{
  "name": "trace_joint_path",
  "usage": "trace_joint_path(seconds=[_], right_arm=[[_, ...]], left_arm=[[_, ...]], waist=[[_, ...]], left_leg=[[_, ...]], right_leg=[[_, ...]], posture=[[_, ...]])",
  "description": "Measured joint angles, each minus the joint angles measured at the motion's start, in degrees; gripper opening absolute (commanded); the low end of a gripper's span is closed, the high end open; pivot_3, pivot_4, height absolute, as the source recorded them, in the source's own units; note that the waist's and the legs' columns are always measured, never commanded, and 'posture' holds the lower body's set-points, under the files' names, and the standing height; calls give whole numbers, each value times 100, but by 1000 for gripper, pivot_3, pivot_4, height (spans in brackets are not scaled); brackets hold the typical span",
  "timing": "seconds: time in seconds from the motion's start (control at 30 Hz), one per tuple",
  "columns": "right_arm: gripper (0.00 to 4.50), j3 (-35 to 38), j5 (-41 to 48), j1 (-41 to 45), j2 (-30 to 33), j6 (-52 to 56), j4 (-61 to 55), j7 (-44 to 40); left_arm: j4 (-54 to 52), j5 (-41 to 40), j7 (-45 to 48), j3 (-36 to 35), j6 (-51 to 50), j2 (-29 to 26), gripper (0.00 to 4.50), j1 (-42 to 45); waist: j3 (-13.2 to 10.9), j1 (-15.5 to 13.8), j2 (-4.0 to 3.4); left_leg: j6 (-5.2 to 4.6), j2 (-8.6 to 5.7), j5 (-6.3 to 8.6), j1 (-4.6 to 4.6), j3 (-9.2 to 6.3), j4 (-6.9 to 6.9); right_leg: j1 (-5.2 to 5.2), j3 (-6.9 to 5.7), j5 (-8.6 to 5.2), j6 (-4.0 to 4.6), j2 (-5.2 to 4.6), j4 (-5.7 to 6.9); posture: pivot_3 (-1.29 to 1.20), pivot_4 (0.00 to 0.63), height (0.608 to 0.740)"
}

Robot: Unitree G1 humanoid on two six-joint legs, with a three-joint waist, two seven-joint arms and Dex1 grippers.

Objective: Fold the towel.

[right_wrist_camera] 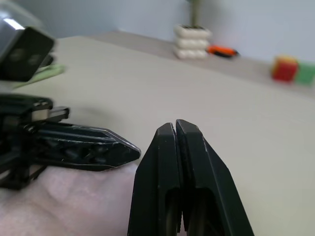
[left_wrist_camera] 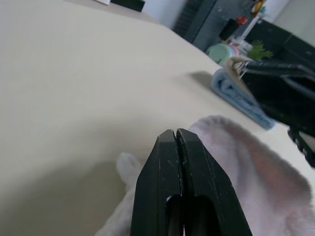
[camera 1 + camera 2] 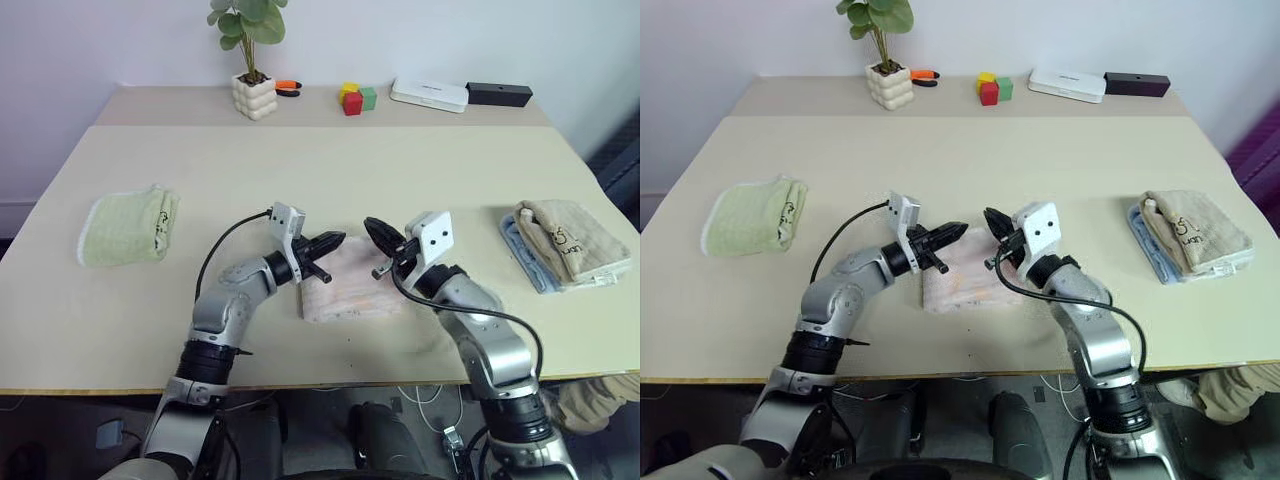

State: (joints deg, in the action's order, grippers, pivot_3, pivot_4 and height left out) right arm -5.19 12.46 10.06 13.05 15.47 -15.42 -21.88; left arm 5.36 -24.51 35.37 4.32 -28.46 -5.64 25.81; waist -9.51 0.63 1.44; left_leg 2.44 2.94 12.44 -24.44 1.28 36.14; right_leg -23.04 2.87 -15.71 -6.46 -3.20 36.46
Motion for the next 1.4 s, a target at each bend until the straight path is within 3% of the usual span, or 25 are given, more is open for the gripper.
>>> trace_joint_path(seconds=[0.2, 0.83, 1.2, 1.4], right_arm=[[28, -328, -320, -441, -305, -319, 412, 169], [28, 3, -741, -752, -227, -451, 562, 641], [28, 170, -801, -247, -196, -56, 424, 813], [28, 244, -756, -37, -48, 106, 308, 669]], left_arm=[[328, 407, -56, 207, 573, 89, 0, -75], [646, 708, 53, 201, 1119, 67, 0, -87], [618, 538, -20, 15, 830, 42, 0, -77], [167, -5, -28, -439, 27, -289, 0, -9]], waist=[[2, -6, -2], [4, 0, -5], [4, 5, -6], [4, 14, -6]], left_leg=[[0, -1, 0, 2, 1, 3], [0, 0, 0, 8, 0, 2], [0, 0, 0, 8, -1, 2], [0, 1, 0, 6, -1, 0]], right_leg=[[4, 0, -1, 3, 0, -2], [10, 0, -2, 3, 0, -2], [9, 0, -1, 2, 0, -2], [6, 0, 0, 1, 0, -1]], posture=[[0, 150, 740], [0, 150, 740], [0, 150, 740], [0, 150, 740]])
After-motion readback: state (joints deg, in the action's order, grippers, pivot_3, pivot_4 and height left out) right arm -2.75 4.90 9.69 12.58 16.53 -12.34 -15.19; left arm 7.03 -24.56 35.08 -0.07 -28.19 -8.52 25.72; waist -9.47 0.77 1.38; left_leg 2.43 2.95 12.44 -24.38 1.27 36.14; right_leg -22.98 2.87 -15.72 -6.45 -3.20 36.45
